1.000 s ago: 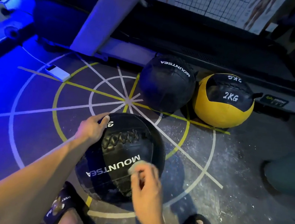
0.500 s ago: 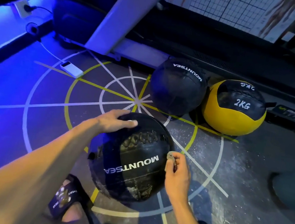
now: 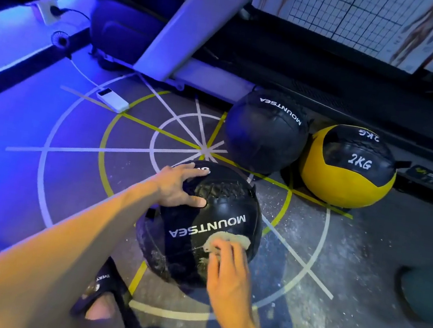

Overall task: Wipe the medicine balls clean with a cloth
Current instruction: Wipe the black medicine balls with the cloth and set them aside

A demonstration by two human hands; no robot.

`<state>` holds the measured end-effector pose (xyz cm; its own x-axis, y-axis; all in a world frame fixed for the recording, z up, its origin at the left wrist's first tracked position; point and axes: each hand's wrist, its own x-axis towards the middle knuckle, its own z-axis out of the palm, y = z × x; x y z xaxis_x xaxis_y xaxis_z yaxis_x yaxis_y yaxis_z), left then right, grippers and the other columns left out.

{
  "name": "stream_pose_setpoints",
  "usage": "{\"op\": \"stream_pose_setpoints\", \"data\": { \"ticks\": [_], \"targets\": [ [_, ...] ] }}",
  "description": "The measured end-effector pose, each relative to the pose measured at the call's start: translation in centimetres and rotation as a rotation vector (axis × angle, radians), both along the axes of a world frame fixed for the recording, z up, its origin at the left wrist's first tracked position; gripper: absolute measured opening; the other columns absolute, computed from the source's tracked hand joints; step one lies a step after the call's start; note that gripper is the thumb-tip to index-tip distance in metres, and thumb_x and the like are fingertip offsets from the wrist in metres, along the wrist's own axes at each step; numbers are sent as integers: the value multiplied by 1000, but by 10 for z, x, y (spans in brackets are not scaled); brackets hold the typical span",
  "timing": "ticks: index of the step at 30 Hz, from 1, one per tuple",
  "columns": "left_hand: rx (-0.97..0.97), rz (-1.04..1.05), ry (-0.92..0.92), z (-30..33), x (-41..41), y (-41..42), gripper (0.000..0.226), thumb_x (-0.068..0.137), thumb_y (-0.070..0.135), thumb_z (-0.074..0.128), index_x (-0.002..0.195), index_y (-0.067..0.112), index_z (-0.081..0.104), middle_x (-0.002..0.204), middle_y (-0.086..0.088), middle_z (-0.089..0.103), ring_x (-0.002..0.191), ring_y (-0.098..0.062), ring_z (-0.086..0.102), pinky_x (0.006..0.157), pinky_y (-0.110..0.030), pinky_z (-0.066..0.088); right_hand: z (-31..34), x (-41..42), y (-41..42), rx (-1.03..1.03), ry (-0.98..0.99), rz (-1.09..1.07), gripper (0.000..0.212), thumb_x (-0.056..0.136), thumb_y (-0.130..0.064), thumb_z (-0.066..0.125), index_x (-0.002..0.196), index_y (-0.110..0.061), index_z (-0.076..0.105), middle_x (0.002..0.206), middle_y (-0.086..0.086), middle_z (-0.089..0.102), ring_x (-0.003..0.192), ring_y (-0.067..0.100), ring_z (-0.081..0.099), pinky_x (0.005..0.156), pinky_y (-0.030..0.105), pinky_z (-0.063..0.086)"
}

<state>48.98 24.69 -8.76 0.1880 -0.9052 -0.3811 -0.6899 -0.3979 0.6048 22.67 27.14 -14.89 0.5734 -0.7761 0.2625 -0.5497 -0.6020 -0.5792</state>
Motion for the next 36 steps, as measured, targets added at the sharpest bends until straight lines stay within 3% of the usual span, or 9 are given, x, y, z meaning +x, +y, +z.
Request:
{"op": "stream_pose_setpoints", "data": {
  "ticks": [2, 6, 9, 13, 20, 25, 27, 33, 36],
  "targets": [
    [1, 3, -10, 0, -4, 0, 88, 81, 64, 75, 156, 52, 29, 171, 7, 15, 154, -33, 17, 125, -52, 17, -2, -12, -29, 75, 37, -104, 13, 102, -22, 50, 110, -31, 56, 111, -10, 52, 90, 7, 55, 77, 25, 49],
    [0, 8, -51, -1, -18, -5, 89, 80, 70, 72, 155, 55, 28, 170, 8, 16, 151, -36, 18, 122, -57, 23, 11, 2, -36, 237, -274, -468, 19, 100, -14, 55, 99, -34, 54, 99, -10, 59, 84, 15, 59, 66, 26, 45],
    [30, 14, -68, 1, -14, -11, 89, 80, 70, 72, 155, 55, 26, 170, 9, 15, 152, -37, 19, 122, -54, 22, 8, 18, 3, 117, -135, -287, 15, 97, -10, 60, 101, -24, 57, 103, -21, 48, 91, 10, 55, 74, 26, 47],
    [68, 10, -56, 3, -9, -13, 89, 82, 71, 69, 156, 55, 23, 171, 10, 12, 153, -36, 15, 124, -53, 19, 10, -7, -23, -18, 159, 82, 17, 99, -14, 58, 112, -25, 59, 110, -14, 48, 95, 2, 48, 81, 11, 37],
    [92, 52, -103, 9, -24, -32, 85, 85, 74, 62, 157, 55, 20, 171, 11, 12, 153, -34, 13, 119, -58, 28, 17, 18, -38, -57, -48, -254, 19, 95, -10, 60, 98, -29, 60, 98, -15, 57, 88, 5, 57, 69, 22, 44],
    [113, 36, -102, 10, -23, -42, 84, 87, 75, 60, 158, 54, 19, 171, 9, 11, 152, -35, 12, 120, -55, 25, -25, 22, 10, -145, 317, 329, 34, 92, -19, 41, 119, -25, 59, 115, -4, 59, 102, 19, 61, 75, 37, 55],
    [114, 48, -106, 10, -22, -43, 84, 86, 75, 60, 158, 54, 20, 171, 8, 12, 152, -35, 13, 120, -54, 24, -19, 12, -6, -70, 292, 241, 24, 98, -20, 52, 120, -26, 59, 121, -4, 58, 101, 16, 58, 84, 33, 53],
    [126, 82, -67, 2, -12, -52, 88, 80, 81, 62, 155, 56, 25, 170, 8, 15, 154, -37, 8, 123, -59, 20, 26, 0, -76, 125, -126, -334, 21, 94, -7, 64, 94, -27, 58, 96, -14, 55, 86, 3, 57, 68, 7, 40],
    [143, 84, -76, 3, -13, -55, 87, 81, 79, 62, 156, 55, 24, 170, 7, 16, 154, -37, 9, 123, -57, 21, 19, 18, -50, 68, -88, -233, 18, 90, -5, 65, 92, -23, 61, 95, -10, 58, 87, -3, 53, 70, 5, 38]
  ]
}}
